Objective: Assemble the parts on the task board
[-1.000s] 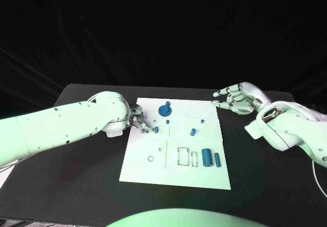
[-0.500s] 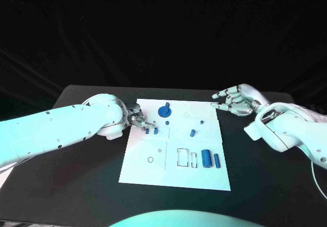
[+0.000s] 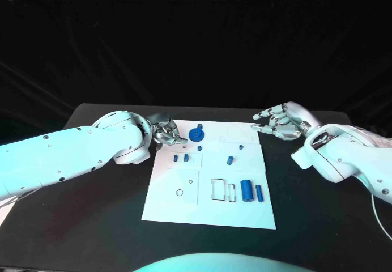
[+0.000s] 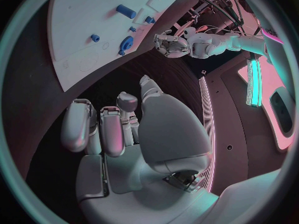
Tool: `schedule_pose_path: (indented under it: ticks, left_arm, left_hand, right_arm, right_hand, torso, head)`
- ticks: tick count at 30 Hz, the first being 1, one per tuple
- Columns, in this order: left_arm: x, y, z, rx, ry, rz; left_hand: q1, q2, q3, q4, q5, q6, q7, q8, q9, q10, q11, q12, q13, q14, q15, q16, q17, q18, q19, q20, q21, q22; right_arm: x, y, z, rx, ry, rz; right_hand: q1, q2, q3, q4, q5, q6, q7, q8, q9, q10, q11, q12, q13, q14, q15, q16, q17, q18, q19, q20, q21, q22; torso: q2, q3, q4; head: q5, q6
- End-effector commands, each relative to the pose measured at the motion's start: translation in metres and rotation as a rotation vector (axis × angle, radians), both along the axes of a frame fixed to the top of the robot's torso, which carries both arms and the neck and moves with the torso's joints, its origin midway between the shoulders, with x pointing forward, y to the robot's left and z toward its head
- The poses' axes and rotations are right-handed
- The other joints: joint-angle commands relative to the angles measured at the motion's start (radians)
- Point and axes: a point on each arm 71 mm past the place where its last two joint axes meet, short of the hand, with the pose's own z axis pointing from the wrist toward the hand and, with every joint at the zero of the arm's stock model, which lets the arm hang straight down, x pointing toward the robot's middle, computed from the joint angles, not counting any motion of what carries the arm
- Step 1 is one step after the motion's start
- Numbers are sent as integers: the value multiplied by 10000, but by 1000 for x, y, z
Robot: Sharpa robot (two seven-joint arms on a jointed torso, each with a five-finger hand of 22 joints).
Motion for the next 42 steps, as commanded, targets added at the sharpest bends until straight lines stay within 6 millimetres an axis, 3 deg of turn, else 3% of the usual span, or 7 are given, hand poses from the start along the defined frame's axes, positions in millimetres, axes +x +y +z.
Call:
schedule_pose_path:
  ticks: [1,6,10,17,21,28,42]
  left_arm:
    - [4,-13,13,-369,-1817,-886]
    - [6,-40,15,-388,-3050,-2644]
    - [6,-56,11,-91,-3641,-3697]
    - [13,-66,-2,675,-3902,-4483]
    - [18,-69,-12,1092,-3594,-4673]
    - [21,-72,-24,1583,-2964,-4833]
    - [28,-74,-31,1890,-2624,-4635]
  left_hand:
    - [359,-122,158,-81,9,-269,119,-58,-132,-284,96,-194,-189,-396,83,-1022,-852,203,-406,78,-1108,-904]
    - [2556,-386,1493,-924,-21,-816,605,-786,-1007,-1611,682,-1780,-1468,-2987,581,-5366,-4484,131,-1300,421,-2581,-1795]
    - [3047,-781,2016,-1330,-47,-758,671,-1499,-1810,-1634,740,-2807,-2553,-3478,704,-5798,-4895,135,-1715,546,-2851,-1862]
    - [2625,-1074,1299,-1302,-104,-173,731,-2371,-2819,-1453,853,-3742,-3766,-2693,747,-5431,-5185,223,-1082,695,-2811,-1922]
    - [2628,-997,933,-1301,-90,339,657,-2710,-3291,-1137,786,-3951,-4287,-1285,627,-3335,-3648,205,129,579,-2162,-1609]
    - [2739,-911,708,-1333,-71,909,579,-3249,-3927,-651,704,-4351,-5043,-191,543,-797,-1505,-338,1558,473,1161,1273]
    - [2789,-746,641,-1345,-58,1358,566,-3575,-4329,-208,663,-4621,-5536,351,495,405,-446,-667,2169,436,3120,3031]
  right_arm:
    - [0,2,-1,-34,56,139]
    - [-1,4,-1,-11,45,174]
    - [0,5,-2,2,42,193]
    - [-1,6,-2,19,44,219]
    - [0,6,-2,23,28,215]
    - [0,8,-2,25,-3,256]
    - [0,10,-2,36,-2,299]
  right_hand:
    - [-3,70,-67,-11,36,61,-6,-10,8,3,6,32,-3,498,-49,-66,231,131,-39,4,-42,-9]
    - [-9,75,-74,-9,36,62,-6,-11,10,1,6,32,-5,498,-49,-69,230,131,-40,4,-46,-14]
    - [-11,77,-76,-9,37,62,-6,-11,10,1,6,32,-6,499,-49,-70,229,131,-40,4,-47,-15]
    - [-11,77,-76,-9,37,62,-6,-11,10,1,6,32,-6,499,-49,-70,229,131,-40,4,-47,-15]
    - [-8,85,-75,-10,39,63,-6,-11,10,3,5,39,-2,501,-49,-65,237,128,-33,4,-41,0]
    - [-2,94,-71,-14,42,63,-6,-12,11,-5,4,25,-14,500,-50,-68,234,130,-36,3,-46,-9]
    - [-2,94,-71,-14,42,63,-6,-12,11,-5,4,25,-14,500,-50,-68,234,130,-36,3,-46,-9]
  torso:
    - [19,-3,-14]
    - [20,-8,-15]
    - [25,-16,-20]
    - [25,-14,-10]
    - [29,-20,-16]
    - [31,-16,-33]
    - [35,-20,-20]
  head:
    - [-33,27]
    - [-103,115]
    - [-129,141]
    - [-125,165]
    - [-119,170]
    - [-126,149]
    - [-153,125]
